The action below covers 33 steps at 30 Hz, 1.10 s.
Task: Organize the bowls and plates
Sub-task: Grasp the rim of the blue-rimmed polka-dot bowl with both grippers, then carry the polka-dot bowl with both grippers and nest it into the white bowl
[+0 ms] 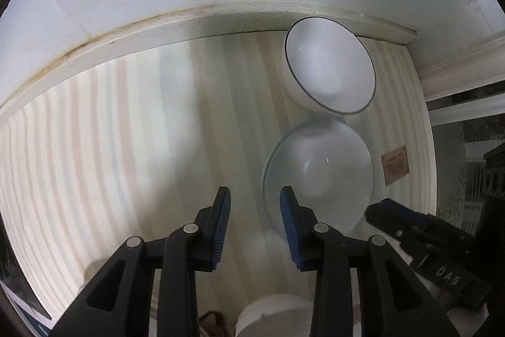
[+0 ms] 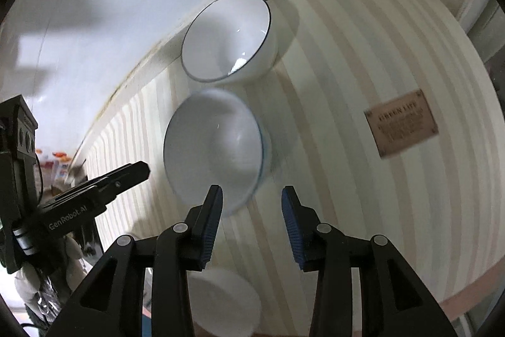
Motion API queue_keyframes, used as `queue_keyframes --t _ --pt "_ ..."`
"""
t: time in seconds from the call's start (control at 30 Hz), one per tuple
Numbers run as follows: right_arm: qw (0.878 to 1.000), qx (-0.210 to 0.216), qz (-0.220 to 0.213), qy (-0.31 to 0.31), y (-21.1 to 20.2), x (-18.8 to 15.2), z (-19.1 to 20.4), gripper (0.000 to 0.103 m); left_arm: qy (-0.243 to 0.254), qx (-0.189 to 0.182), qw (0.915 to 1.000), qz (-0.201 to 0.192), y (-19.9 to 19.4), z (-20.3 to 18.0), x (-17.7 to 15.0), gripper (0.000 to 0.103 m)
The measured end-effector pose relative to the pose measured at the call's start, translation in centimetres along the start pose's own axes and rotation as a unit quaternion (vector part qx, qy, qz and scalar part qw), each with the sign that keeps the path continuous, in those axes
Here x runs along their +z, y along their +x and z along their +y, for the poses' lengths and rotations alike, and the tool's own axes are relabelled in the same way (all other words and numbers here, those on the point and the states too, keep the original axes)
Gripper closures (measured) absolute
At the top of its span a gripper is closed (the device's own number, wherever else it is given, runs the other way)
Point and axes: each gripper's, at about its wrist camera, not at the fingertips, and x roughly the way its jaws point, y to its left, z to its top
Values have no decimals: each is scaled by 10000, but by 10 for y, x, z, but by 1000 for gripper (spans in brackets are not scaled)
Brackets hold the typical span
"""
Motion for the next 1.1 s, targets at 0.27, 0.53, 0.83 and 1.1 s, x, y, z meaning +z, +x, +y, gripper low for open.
queue_keyframes --t 0.27,0.53,0.83,1.1 --pt "9994 -79 276 194 39 16 -8 61 237 99 9992 306 37 -14 18 73" --pt "9992 -265 257 161 59 17 1 88 397 -27 9988 291 50 -19 15 89" --pt "9991 -365 209 12 63 14 12 90 451 44 9988 191 42 -23 7 89" --pt "9995 -300 62 -120 38 1 22 90 592 73 9982 -52 8 -27 -12 89"
